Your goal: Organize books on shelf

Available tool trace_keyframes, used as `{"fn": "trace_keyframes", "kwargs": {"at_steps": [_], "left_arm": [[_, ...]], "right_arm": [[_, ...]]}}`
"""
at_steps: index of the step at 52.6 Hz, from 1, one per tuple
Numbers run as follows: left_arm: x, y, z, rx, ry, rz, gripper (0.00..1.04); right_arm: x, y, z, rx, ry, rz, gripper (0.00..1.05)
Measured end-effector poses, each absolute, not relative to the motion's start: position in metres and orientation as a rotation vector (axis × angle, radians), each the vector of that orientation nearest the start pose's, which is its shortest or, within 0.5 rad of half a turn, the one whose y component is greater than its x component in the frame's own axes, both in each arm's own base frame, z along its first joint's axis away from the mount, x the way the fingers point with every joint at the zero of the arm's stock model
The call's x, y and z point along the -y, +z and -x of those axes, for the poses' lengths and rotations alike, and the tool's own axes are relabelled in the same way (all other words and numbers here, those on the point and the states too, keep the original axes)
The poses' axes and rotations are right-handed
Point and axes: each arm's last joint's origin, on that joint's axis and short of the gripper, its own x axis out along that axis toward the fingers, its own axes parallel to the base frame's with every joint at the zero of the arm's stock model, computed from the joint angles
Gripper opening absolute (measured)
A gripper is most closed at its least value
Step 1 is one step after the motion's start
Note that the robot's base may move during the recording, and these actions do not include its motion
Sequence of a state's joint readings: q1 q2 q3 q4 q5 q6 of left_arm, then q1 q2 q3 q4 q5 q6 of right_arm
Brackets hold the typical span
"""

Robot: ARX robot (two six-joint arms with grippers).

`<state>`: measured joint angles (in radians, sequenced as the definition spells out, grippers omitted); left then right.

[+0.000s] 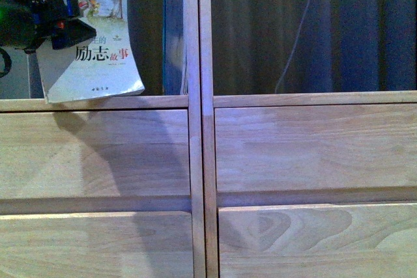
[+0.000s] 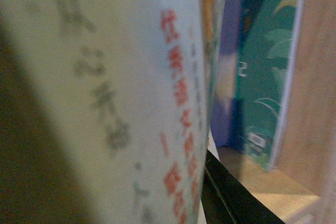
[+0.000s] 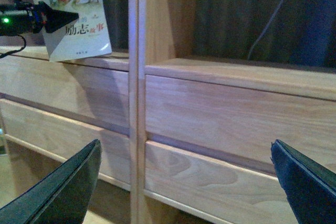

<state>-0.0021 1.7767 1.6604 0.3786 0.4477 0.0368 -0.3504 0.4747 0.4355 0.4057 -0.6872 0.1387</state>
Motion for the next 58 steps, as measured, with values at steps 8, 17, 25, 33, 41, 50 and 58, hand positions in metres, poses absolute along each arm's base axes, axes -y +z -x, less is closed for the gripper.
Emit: {"fn": "trace_keyframes", "kwargs": {"at_steps": [8,17,25,33,41,50,58], "left_arm": [[0.018,0.421,-0.439,0.287,-0.336,-0.214,0.19],[0.025,0.42,-0.456,0.301,-0.275,-0.299,0.19],[0.037,0.416,-0.468,0.319,-0.256,-0.361,0.19],[0.051,0.417,-0.48,0.337,-0.237,-0.391,0.19],[0.064,0.418,-0.491,0.343,-0.213,-0.391,0.19],[0.096,0.432,-0.493,0.384,-0.197,-0.4,0.19],[0.098,0.433,-0.492,0.39,-0.182,-0.409,0.19]], "right_arm": [[0.033,0.313,-0.099,0.348,0.268,0.125,0.98],[0.036,0.311,-0.098,0.34,0.232,0.14,0.98],[0.032,0.302,-0.099,0.308,0.241,0.132,0.98],[0.021,0.296,-0.098,0.297,0.27,0.134,0.98],[0.011,0.295,-0.098,0.306,0.305,0.135,0.98],[0.0,0.292,-0.099,0.311,0.326,0.146,0.98],[0.0,0.292,-0.099,0.311,0.326,0.147,0.98]]}}
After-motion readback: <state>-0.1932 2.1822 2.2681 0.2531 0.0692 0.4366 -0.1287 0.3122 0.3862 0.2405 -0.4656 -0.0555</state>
